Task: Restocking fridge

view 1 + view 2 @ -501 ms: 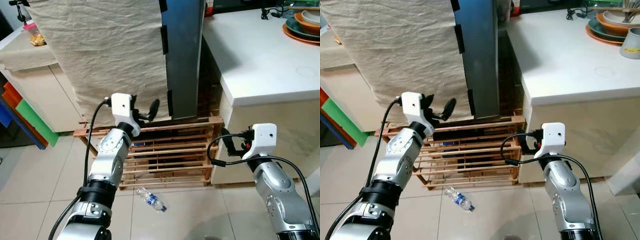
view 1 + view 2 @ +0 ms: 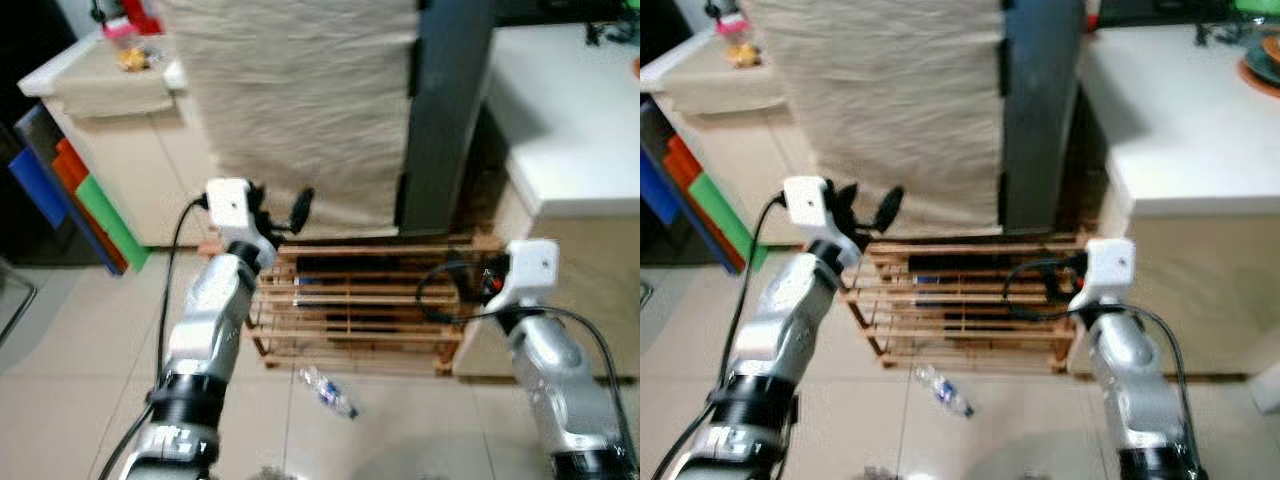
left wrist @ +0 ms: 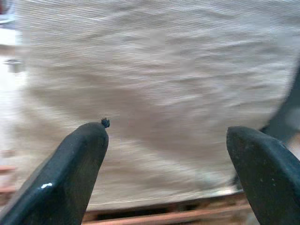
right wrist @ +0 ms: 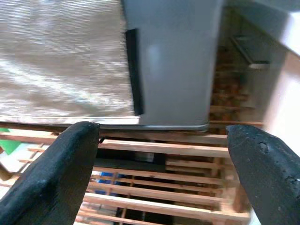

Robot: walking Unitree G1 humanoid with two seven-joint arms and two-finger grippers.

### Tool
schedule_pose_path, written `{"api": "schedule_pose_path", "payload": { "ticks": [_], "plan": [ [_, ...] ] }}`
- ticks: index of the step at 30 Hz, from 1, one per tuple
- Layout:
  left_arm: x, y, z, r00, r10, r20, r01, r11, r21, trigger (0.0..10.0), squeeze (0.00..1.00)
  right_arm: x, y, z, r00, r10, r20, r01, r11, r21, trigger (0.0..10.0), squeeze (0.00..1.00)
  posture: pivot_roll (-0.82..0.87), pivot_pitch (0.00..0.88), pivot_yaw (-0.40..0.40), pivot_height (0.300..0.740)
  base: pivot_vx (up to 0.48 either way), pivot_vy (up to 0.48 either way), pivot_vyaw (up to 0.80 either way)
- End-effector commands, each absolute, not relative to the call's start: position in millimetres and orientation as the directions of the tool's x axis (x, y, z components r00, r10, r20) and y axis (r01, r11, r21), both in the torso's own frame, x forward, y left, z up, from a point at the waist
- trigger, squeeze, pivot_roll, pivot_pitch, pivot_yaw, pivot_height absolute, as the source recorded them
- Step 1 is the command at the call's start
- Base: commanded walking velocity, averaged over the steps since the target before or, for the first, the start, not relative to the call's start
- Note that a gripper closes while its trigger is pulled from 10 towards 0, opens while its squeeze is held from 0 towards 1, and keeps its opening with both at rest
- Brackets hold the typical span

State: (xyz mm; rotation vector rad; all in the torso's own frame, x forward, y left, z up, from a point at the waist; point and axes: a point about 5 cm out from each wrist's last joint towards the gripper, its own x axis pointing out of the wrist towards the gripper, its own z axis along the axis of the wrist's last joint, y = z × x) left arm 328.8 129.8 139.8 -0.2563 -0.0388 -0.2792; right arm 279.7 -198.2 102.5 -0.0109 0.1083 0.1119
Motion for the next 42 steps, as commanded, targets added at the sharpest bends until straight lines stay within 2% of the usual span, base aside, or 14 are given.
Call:
{"api": "schedule_pose_path", "payload": {
  "ticks": [1, 13, 18, 24, 27, 29, 35, 42],
  "plan": [
    [329, 119, 142, 0.954, -0.292, 0.072, 0.301, 0.919, -0.253, 10.0, 0.0, 278, -207, 106, 0.992, 0.086, -0.092, -0.089, 0.996, -0.031, 10.0, 0.0, -0.2, 0.0, 0.095, 0.74, 0.0, 0.469, 0.0],
    [333, 124, 140, 0.953, -0.302, 0.036, 0.303, 0.935, -0.183, 10.0, 0.0, 269, -213, 101, 0.992, 0.067, -0.102, -0.071, 0.997, -0.03, 10.0, 0.0, -0.2, 0.0, 0.1, 0.74, 0.0, 0.469, 0.0],
    [335, 131, 136, 0.962, -0.273, 0.017, 0.269, 0.935, -0.23, 10.0, 0.0, 265, -216, 100, 0.992, 0.065, -0.107, -0.069, 0.997, -0.038, 10.0, 0.0, -0.21, 0.0, 0.096, 0.74, 0.0, 0.472, 0.0],
    [337, 134, 135, 0.966, -0.258, 0.004, 0.253, 0.943, -0.215, 10.0, 0.0, 264, -218, 102, 0.994, 0.064, -0.088, -0.068, 0.997, -0.037, 10.0, 0.0, -0.2, 0.0, 0.096, 0.74, 0.0, 0.474, -0.23],
    [338, 135, 137, 0.968, -0.251, 0.016, 0.251, 0.957, -0.144, 10.0, 0.0, 263, -220, 102, 0.996, 0.05, -0.076, -0.053, 0.997, -0.047, 10.0, 0.0, -0.2, 0.0, 0.096, 0.74, 0.0, 0.476, -0.71],
    [337, 133, 140, 0.97, -0.24, 0.035, 0.24, 0.97, -0.021, 10.0, 0.0, 260, -226, 102, 0.997, 0.015, -0.07, -0.02, 0.997, -0.077, 10.0, 0.0, -0.2, 0.0, 0.095, 0.74, 0.0, 0.0, 0.0],
    [333, 129, 142, 0.959, -0.278, 0.06, 0.284, 0.951, -0.123, 10.0, 0.0, 249, -234, 99, 0.997, -0.012, -0.07, 0.006, 0.997, -0.076, 10.0, 0.0, -0.21, 0.0, 0.1, 0.74, 0.054, 0.059, 0.0],
    [336, 133, 140, 0.962, -0.268, 0.051, 0.272, 0.956, -0.11, 10.0, 0.0, 248, -234, 100, 0.998, -0.025, -0.056, 0.021, 0.996, -0.081, 10.0, 0.0, -0.21, 0.0, 0.113, 0.74, 0.381, 0.294, 0.0]
  ]
}}
